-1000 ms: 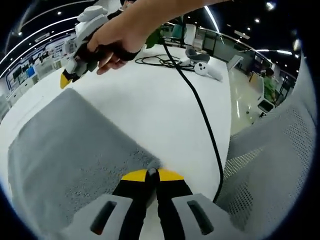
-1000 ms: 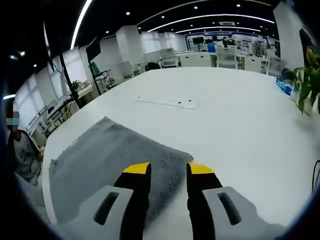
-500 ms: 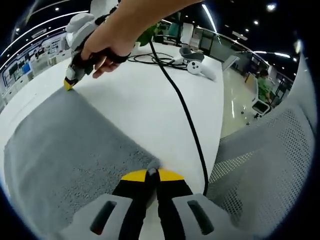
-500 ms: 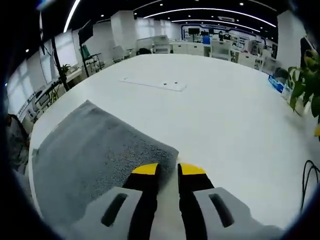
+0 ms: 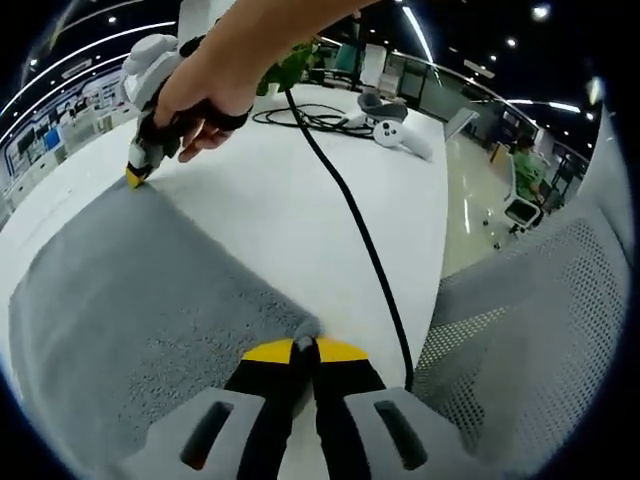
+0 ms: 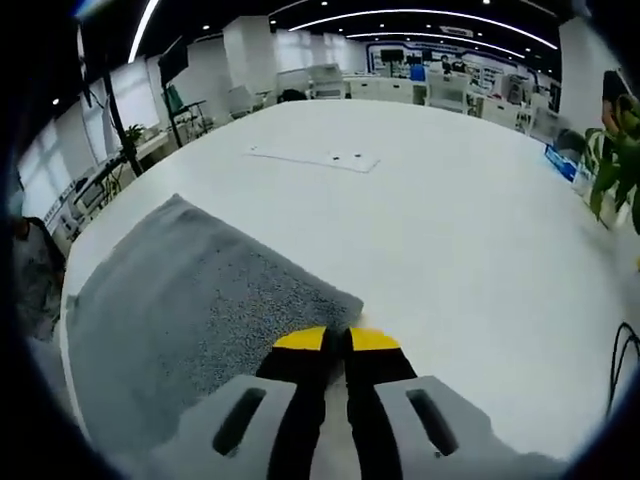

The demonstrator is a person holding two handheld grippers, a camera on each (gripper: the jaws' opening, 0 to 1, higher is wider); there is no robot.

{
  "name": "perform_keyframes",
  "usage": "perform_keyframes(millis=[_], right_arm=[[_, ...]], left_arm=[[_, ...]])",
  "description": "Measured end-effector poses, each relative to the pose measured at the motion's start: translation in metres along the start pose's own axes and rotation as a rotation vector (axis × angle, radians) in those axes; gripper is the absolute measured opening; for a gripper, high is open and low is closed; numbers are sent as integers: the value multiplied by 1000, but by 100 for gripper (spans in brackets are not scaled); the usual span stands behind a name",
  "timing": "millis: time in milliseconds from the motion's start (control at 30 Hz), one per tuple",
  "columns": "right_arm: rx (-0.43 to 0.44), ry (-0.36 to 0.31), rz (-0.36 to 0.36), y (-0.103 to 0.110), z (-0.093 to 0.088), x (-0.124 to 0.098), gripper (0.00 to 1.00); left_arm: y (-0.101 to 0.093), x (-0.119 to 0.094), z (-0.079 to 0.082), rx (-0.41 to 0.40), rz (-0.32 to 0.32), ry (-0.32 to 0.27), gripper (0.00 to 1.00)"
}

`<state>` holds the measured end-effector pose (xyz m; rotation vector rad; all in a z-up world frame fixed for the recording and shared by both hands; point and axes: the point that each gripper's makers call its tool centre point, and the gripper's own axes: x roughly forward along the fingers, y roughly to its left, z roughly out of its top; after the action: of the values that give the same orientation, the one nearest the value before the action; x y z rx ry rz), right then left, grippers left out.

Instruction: Fold the towel on the table until its edges align and the towel forms a compact rectangular stack.

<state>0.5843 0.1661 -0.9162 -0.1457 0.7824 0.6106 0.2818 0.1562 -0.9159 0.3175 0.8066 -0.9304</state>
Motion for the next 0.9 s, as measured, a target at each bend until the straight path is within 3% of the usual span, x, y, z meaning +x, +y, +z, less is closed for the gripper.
perform_keyframes(millis=[33,67,133,267,467,600,900], right_arm=[[-27,12,-1,0,0,-1,1],[-26,14,-6,0,1,-2,1],[-13,7,-13,-1,2,-3,0],[-11,4,-21,-1,6,-6,0],[38,1,-22,-2,15,-13,0],[19,-9,-25,-1,23,-17,0],[60,-26,-13,9,46,-27,0]], left_arm=[[1,0,0,-27,3,-2,5],[0,-1,1,-104,2,-2,4],[3,-5,10,-179,-4,-47,4],[1,-13,15,-133,-3,-41,4],[7,-25,24,-193,8,-91,4],[13,-30,29,-200,18,-117,4],[22,-54,41,-216,32,-182,4]])
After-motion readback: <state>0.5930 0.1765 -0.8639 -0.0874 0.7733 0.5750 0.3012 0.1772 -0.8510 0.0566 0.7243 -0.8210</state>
